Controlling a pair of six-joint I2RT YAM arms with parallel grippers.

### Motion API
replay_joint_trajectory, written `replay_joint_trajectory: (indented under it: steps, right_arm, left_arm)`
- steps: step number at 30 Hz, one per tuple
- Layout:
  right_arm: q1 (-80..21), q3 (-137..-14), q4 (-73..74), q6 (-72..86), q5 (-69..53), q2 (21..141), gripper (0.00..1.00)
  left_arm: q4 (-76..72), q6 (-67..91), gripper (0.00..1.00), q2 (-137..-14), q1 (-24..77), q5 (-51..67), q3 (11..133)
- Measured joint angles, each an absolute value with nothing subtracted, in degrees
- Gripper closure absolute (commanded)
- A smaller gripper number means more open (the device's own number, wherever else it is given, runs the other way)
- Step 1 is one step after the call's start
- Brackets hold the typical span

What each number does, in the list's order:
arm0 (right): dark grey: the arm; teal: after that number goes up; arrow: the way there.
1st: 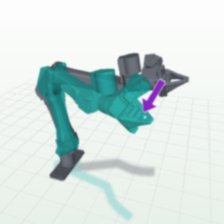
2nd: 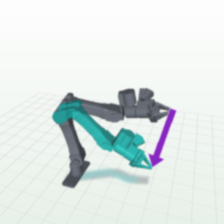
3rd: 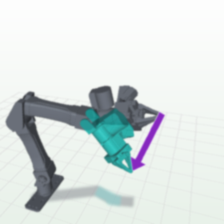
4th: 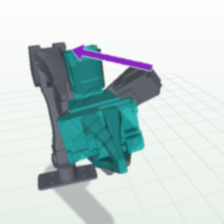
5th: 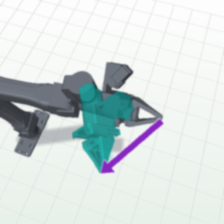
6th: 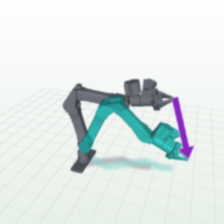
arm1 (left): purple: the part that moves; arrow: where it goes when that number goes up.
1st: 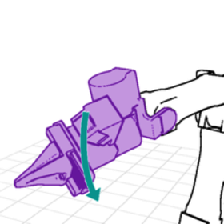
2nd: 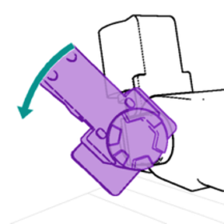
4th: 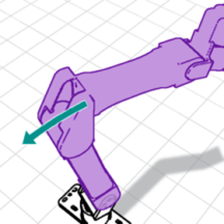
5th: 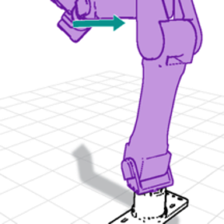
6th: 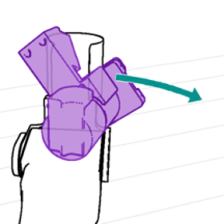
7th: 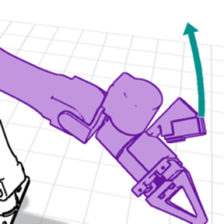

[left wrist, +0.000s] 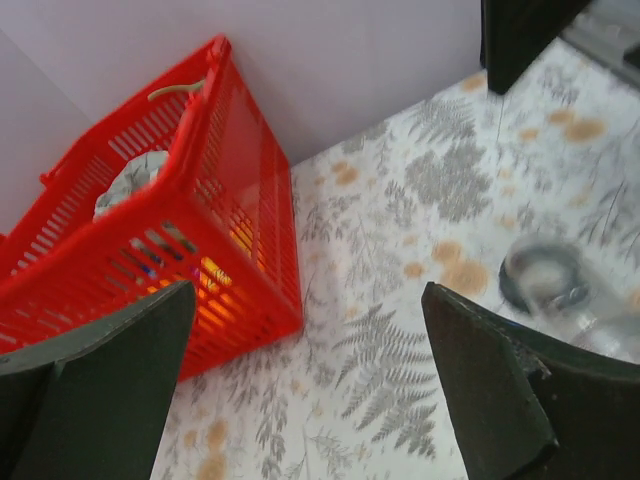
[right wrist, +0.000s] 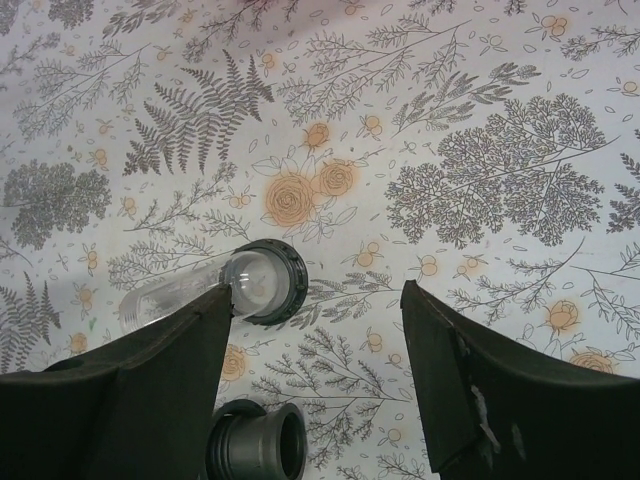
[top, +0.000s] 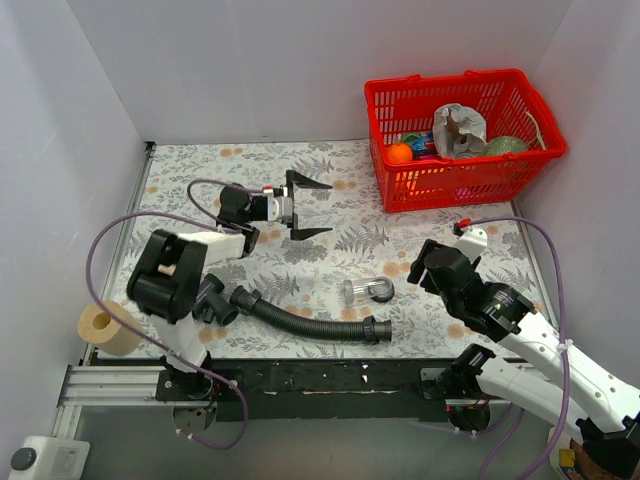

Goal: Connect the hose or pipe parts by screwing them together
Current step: Pick up the pipeline from the center of the board.

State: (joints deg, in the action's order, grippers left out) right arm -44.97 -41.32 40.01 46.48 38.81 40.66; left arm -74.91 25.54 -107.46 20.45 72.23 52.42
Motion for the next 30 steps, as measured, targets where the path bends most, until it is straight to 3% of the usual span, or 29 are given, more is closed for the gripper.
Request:
replay_joint_trajectory:
  steps: [4, 7, 9, 18, 30]
  right_arm:
    - [-44.97, -41.32, 39.46, 46.59, 38.74, 40.49, 0.21]
    - [-44.97, -41.32, 39.22, 46.57, 38.72, 39.81, 0.19]
    - [-44.97, -41.32, 39.18, 46.57, 38.79, 38.92, 0.17]
    - [-44.97, -41.34, 39.9, 47.62, 38.83, 38.09, 0.16]
    - [-44.97, -43.42, 42.68, 47.7, 39.09, 36.71, 0.14]
  left_arm:
    - [-49.23, 24.99, 0.02, -92.31, 26.06, 67.51, 59.92]
    - [-28.62, 27.27, 0.02, -90.02, 30.52, 64.29, 73.45]
    - [-19.22, 31.46, 0.02, -89.45, 31.38, 63.83, 76.09]
    - [-0.21, 34.68, 0.02, -90.43, 40.07, 59.0, 66.3]
    - [3.99, 39.99, 0.02, -92.18, 46.13, 54.61, 59.16]
